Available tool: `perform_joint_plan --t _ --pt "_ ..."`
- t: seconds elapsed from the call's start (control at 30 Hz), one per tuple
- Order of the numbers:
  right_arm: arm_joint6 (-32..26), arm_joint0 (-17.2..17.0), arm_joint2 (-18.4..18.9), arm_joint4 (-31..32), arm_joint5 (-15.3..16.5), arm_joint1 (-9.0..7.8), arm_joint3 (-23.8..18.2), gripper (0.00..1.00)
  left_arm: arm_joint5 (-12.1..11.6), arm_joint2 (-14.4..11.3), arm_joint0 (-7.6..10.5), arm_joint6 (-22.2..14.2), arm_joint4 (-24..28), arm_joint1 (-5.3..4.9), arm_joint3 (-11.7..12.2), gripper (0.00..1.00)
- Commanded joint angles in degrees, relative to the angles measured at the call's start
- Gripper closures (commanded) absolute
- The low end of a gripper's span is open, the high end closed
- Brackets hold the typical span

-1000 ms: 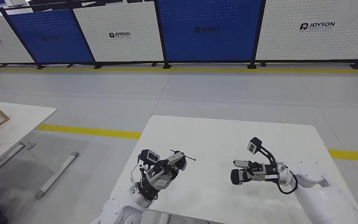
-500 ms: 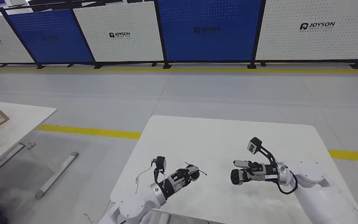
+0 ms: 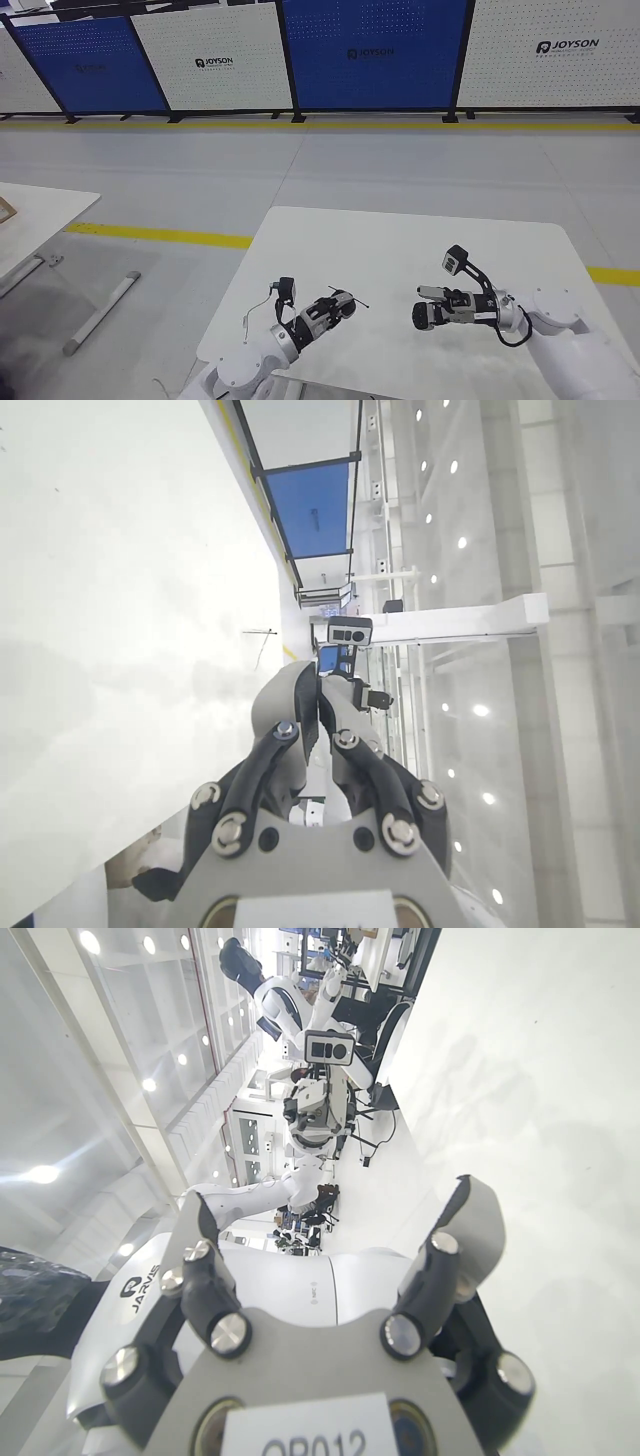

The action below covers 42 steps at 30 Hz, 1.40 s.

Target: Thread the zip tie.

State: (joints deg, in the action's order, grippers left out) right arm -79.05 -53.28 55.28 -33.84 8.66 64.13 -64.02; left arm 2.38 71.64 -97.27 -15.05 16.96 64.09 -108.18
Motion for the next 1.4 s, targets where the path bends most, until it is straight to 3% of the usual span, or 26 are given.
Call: perform_joint_plan --t 0.0,0.1,0.23,0.33,0.43,0.53,0.63,0.7,0.83,0.9,1.2,1.37 --pt "0.00 0.00 0.00 0.00 0.00 0.00 0.00 0.00 2.14 -1.70 1.10 1.50 -2.50 0.17 1.36 1.00" --pt "0.00 0.00 0.00 0.00 0.00 0.00 0.00 0.00 4.42 -3.10 2.60 -0.03 -2.74 0.29 2.42 1.00" --pt "0.00 0.00 0.00 0.00 0.00 0.00 0.00 0.00 4.06 -3.15 2.93 0.26 -2.78 0.31 2.73 1.00" --pt "0.00 0.00 0.00 0.00 0.00 0.00 0.00 0.00 2.81 -2.80 2.51 0.04 -1.25 0.33 1.53 1.00" --pt "0.00 0.00 0.00 0.00 0.00 0.00 0.00 0.00 -0.99 -1.25 1.26 -0.68 1.72 0.24 -1.55 1.00" --pt "0.00 0.00 0.00 0.00 0.00 0.00 0.00 0.00 -5.49 1.25 -1.22 -1.14 5.34 0.08 -5.99 1.00" --pt "0.00 0.00 0.00 0.00 0.00 0.00 0.00 0.00 -7.91 3.56 -3.98 -3.63 12.96 -0.05 -10.57 1.00" --pt "0.00 0.00 0.00 0.00 0.00 0.00 0.00 0.00 -9.39 5.77 -5.21 -6.30 20.10 -0.11 -12.58 1.00" --pt "0.00 0.00 0.00 0.00 0.00 0.00 0.00 0.00 -13.67 8.70 -6.81 -9.38 25.08 -0.17 -13.59 1.00" --pt "0.00 0.00 0.00 0.00 0.00 0.00 0.00 0.00 -13.63 9.51 -7.28 -7.48 23.47 -0.18 -13.34 1.00" --pt "0.00 0.00 0.00 0.00 0.00 0.00 0.00 0.00 -13.54 9.47 -7.20 -7.33 23.42 -0.17 -13.26 1.00" --pt "0.00 0.00 0.00 0.00 0.00 0.00 0.00 0.00 -9.53 7.54 -5.13 -4.82 18.28 -0.08 -10.48 1.00"
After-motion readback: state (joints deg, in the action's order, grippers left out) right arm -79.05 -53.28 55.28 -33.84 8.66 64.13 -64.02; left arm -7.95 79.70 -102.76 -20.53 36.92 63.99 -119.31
